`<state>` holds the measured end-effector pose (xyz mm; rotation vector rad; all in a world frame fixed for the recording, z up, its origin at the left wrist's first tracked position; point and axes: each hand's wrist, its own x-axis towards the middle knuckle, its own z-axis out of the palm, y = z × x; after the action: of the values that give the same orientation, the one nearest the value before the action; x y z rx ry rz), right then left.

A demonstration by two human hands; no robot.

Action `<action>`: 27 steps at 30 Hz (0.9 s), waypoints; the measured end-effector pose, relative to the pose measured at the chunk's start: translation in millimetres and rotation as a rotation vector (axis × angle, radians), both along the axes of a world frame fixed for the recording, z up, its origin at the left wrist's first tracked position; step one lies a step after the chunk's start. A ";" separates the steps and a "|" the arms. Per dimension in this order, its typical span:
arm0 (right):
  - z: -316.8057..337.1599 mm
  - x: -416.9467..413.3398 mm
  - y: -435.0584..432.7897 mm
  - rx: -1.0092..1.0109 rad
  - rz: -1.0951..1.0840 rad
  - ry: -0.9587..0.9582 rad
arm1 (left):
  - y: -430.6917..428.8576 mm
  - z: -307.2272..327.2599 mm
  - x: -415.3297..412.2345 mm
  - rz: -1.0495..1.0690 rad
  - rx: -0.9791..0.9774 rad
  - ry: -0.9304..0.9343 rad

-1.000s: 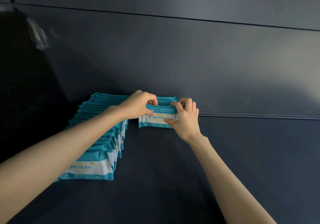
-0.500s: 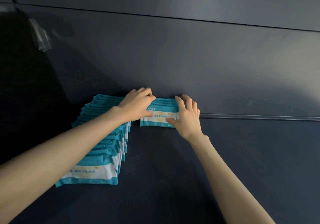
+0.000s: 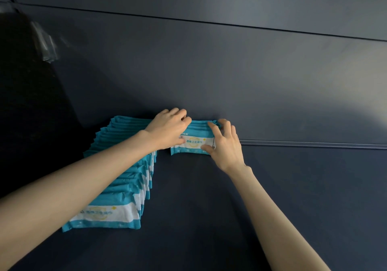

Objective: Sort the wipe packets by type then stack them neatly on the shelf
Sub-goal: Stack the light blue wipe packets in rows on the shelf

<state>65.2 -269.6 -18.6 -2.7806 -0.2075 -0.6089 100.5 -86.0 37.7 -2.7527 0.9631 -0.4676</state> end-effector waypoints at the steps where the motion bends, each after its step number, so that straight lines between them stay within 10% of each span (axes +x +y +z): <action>1: 0.5 -0.6 -0.5 -0.006 -0.001 -0.002 | -0.8 0.1 -0.8 -0.003 0.009 -0.007; 13: 39.0 -39.8 -8.7 -0.009 -0.074 0.058 | -7.9 25.4 -22.2 0.059 -0.120 0.105; 27: 47.4 -250.9 -106.6 0.151 -0.334 -0.270 | -130.5 26.8 -195.9 -0.378 -0.562 0.007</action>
<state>-185.7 -376.2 28.8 -2.5963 0.2448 -1.0356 -95.4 -216.5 64.5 -3.0379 1.5709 -0.9102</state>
